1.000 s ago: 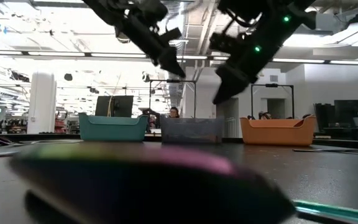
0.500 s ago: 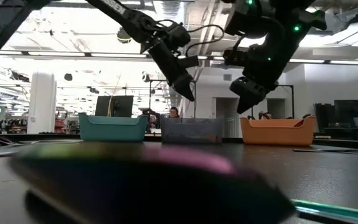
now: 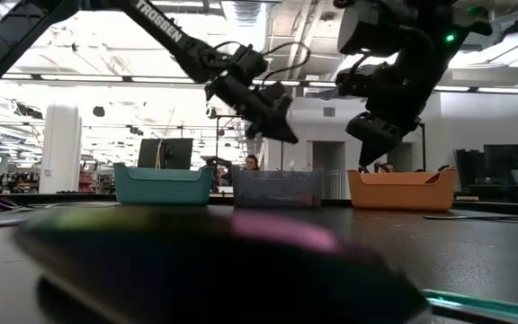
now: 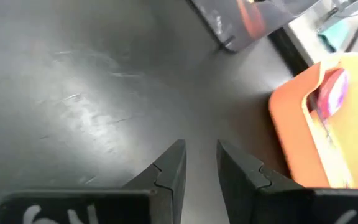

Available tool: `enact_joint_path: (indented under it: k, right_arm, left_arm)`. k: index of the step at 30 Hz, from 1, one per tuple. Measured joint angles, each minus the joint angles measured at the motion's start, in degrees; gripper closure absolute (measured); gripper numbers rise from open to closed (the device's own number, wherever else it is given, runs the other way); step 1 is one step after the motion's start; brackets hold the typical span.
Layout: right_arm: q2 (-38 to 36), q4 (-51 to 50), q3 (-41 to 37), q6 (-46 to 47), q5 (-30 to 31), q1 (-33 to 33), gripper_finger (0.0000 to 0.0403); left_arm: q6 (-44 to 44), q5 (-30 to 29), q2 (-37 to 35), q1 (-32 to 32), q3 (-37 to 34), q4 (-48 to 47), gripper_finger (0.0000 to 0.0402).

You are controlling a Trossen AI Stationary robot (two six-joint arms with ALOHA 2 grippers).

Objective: Sort silverware by color (type)
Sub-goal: Put the orange fork into the black bin, then put the black fork into the green bin

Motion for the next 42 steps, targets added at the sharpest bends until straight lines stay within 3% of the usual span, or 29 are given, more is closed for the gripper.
enact_joint_path:
  k: [9,13,18,21,29,33,37,42]
  right_arm:
    - [0.00,2.47,0.00,0.37,2.55,0.82,0.0296]
    - [0.00,1.98,0.00,0.43,2.04,0.83,0.0296]
    - [0.00,0.96,0.00,2.53,1.71,1.41,0.0296]
    - [-0.29,0.53,0.00,4.81,-1.15,2.10,0.0296]
    - [-0.48,-2.98,0.00,12.41,-3.01,8.46,0.0296]
    - [-0.50,-0.68,-0.01,13.17,-2.86,10.84,0.0296]
    - [-0.50,11.79,-0.04,5.02,-3.77,11.03,0.0296]
    - [-0.36,31.38,-0.04,-11.61,-12.03,9.88,0.0296]
  left_arm:
    - [-3.50,0.64,0.02,2.45,-1.47,0.29,0.0230]
    - [-1.54,0.28,-0.96,2.43,-1.49,-4.18,0.0172]
    - [0.75,-0.95,-4.44,1.96,-1.56,-14.69,0.0153]
    - [0.43,2.50,-8.32,0.37,-4.42,-15.20,0.0153]
    - [-3.44,1.65,-27.38,-6.05,-28.63,7.35,0.0152]
    - [-6.66,-2.29,-37.95,-9.46,-41.91,15.84,0.0152]
    - [-9.14,-10.72,-46.87,-12.94,-53.15,20.49,0.0152]
    - [-14.54,-15.85,-53.71,-16.23,-64.82,28.29,0.0152]
